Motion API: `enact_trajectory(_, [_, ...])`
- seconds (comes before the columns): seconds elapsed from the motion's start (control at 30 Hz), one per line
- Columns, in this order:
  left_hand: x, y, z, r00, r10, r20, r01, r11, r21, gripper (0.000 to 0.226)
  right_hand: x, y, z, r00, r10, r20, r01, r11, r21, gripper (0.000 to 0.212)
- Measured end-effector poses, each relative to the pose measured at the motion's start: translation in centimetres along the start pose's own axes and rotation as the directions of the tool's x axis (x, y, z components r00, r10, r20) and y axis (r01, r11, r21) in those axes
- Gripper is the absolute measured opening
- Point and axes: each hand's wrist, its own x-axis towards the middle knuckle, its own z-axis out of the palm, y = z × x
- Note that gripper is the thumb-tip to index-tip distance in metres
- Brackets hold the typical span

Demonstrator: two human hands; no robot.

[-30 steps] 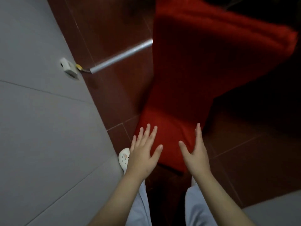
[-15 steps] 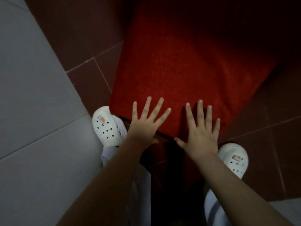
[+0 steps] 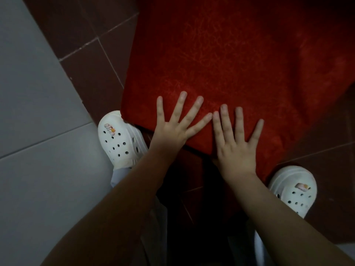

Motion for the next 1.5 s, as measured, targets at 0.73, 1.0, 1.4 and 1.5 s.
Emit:
enact_trajectory(0.73, [0.2,6.0,-3.5,-0.126,0.019,0.992,0.119,-0.992,0.034,0.018,0.4,-0.4,-3.3,0.930,-0.328,0.166,0.306,0.941,0.144,0.014])
enact_trajectory(1.0, [3.5,2.9,-9.2,-0.028,0.006,1.000,-0.047,-0.999,0.005,0.081,-0.9,0.8,-8.0,0.883,-0.385,0.270,0.323,0.914,0.245,0.027])
enact_trajectory(1.4, [7.8,-0.9,-28.0,0.010,-0.020,1.000,0.018,-1.000,-0.020,0.099,-11.4,7.7,-25.8,0.963,-0.266,-0.048,0.270,0.932,0.241,0.031])
enact_trajectory(1.5, [9.9,-2.1,-34.6,0.022,-0.094,0.995,0.140,-0.985,-0.096,0.097,-14.7,8.0,-30.5,0.990,-0.074,-0.117,0.100,0.966,0.240,0.043])
